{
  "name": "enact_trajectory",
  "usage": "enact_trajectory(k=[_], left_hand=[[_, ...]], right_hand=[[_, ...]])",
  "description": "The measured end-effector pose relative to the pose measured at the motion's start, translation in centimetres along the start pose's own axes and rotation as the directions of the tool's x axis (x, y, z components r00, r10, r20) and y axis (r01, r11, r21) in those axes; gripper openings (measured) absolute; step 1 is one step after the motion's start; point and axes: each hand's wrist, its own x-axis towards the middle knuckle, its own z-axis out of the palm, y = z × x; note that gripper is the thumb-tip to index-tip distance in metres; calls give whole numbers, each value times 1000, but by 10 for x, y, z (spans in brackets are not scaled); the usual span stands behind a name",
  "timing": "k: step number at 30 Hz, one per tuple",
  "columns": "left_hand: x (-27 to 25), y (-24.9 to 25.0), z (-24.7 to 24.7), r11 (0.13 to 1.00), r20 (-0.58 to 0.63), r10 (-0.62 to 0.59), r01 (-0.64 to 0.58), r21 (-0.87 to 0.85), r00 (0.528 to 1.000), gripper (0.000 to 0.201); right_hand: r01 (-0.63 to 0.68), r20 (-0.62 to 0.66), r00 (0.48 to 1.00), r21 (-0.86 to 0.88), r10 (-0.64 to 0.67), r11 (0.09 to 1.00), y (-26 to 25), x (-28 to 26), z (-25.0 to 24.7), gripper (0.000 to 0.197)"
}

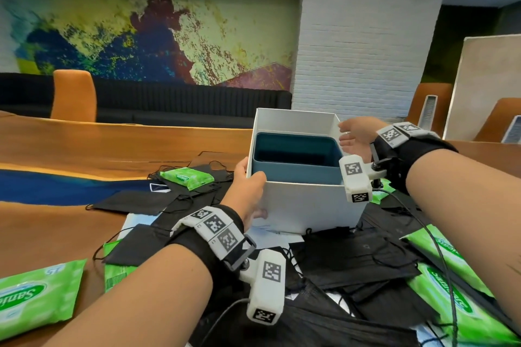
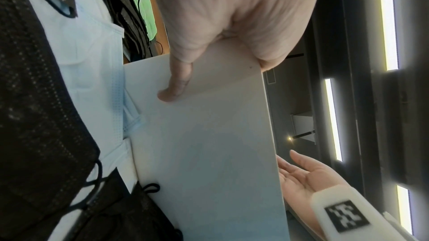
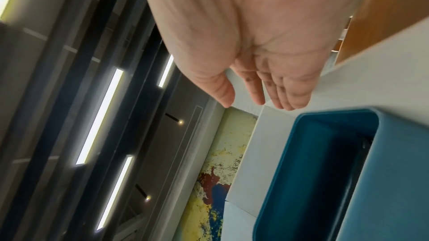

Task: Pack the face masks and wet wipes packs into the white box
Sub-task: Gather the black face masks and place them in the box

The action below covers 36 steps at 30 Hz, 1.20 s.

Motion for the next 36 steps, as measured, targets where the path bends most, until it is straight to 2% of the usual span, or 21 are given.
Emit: enact_trajectory(k=[4,7,13,15,18,23,25,30,32,35,36], left_hand=[[2,6,2,1000,-9,-16,16,18,1000,52],[0,13,6,1000,-27,-25,25,18,999,50],[5,26,8,993,-52,-106,109,43,993,48],[6,31,7,986,-60,-131,137,96,990,46],[13,29,0,974,-12,-150,150,170,989,46],[-5,31,-19,924,-20,-179,175,341,984,58],[-14,28,-33,857,29,-243,200,474,970,62],[-33,23,-55,601,72,-411,211,771,909,36],[-42,22,-54,515,93,-465,184,837,880,31],[-47,18,-47,382,120,-484,86,920,867,36],[-47,16,-44,337,128,-487,50,940,864,39]], right_hand=[[80,58,995,41,-83,996,-8,-27,-10,24],[128,94,987,33,-131,991,-11,-56,-15,16],[283,211,943,-102,-257,954,0,-106,-16,15],[292,266,931,-132,-250,947,4,-120,-17,7],[314,343,910,-205,-232,927,13,-139,-23,9],[314,421,901,-467,-104,827,35,-149,-40,10],[293,428,903,-580,-21,760,47,-148,-46,11],[245,428,886,-759,179,603,72,-143,-42,27],[261,414,890,-804,189,534,78,-138,-37,29],[325,406,897,-875,178,359,83,-132,-28,31],[330,407,894,-881,187,339,84,-129,-25,33]])
